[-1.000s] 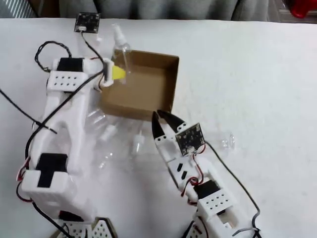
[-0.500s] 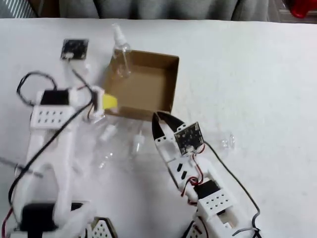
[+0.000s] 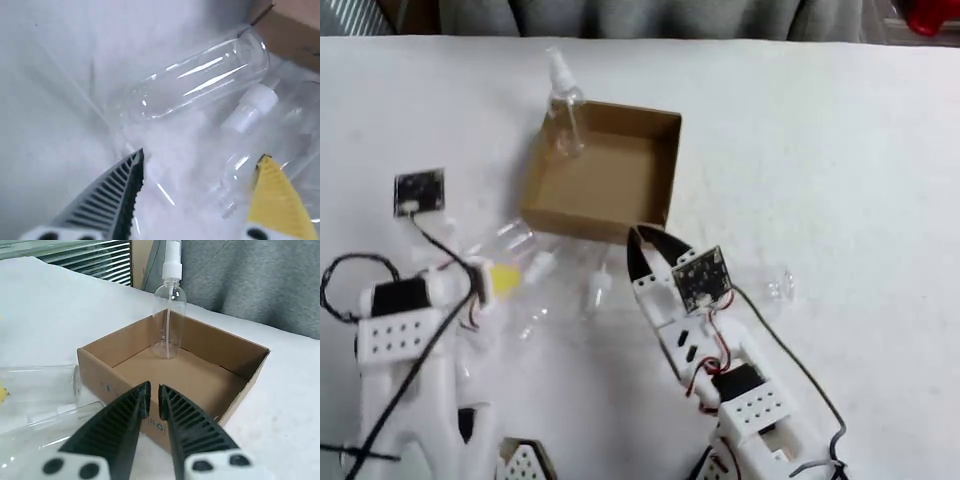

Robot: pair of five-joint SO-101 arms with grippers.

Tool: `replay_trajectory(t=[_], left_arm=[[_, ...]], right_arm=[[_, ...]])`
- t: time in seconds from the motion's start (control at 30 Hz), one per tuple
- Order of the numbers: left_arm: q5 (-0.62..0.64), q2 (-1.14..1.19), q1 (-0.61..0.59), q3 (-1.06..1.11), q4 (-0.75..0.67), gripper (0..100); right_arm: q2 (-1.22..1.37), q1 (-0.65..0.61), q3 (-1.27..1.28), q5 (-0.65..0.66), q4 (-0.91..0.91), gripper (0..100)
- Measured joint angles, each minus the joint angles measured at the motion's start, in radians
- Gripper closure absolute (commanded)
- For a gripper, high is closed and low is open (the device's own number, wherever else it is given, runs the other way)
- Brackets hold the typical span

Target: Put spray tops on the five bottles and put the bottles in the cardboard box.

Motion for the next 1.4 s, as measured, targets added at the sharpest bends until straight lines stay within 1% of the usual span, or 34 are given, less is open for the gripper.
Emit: replay_trajectory(t=[0.1,0.17,0.23,0.37,0.4,0.43,0.5,0.63,0.8,0.9,1.23,1.4], left_arm=[[0.000,-0.071,0.000,0.092,-0.049,67],[0.000,-0.124,0.000,0.135,-0.072,70],[0.002,-0.189,0.000,0.170,-0.078,76],[0.003,-0.322,0.000,0.226,-0.095,94],[0.003,-0.356,-0.002,0.241,-0.097,97],[0.003,-0.384,-0.002,0.256,-0.097,98],[0.003,-0.437,-0.002,0.276,-0.097,96],[0.003,-0.517,-0.002,0.305,-0.097,92],[0.003,-0.543,0.003,0.334,-0.112,93],[0.003,-0.546,0.035,0.345,-0.121,93],[0.003,-0.545,0.083,0.345,-0.121,93],[0.003,-0.402,0.084,0.284,-0.121,93]], right_arm=[[0.000,0.000,0.000,0.000,0.000,98.3],[0.000,0.000,0.000,0.000,0.000,98.3],[0.000,0.000,0.000,0.000,0.000,98.3],[0.000,0.000,0.000,0.000,0.000,98.3],[0.000,0.000,0.000,0.000,0.000,98.3],[0.000,0.000,0.000,0.000,0.000,98.3],[0.000,0.000,0.000,0.000,0.000,98.3],[0.000,-0.038,0.000,0.000,0.000,98.3],[0.000,-0.037,0.000,0.000,0.000,98.3],[0.000,-0.037,0.000,0.000,0.000,98.3],[0.000,-0.037,0.000,0.000,0.000,98.3],[0.000,-0.037,0.000,0.000,0.000,98.3]])
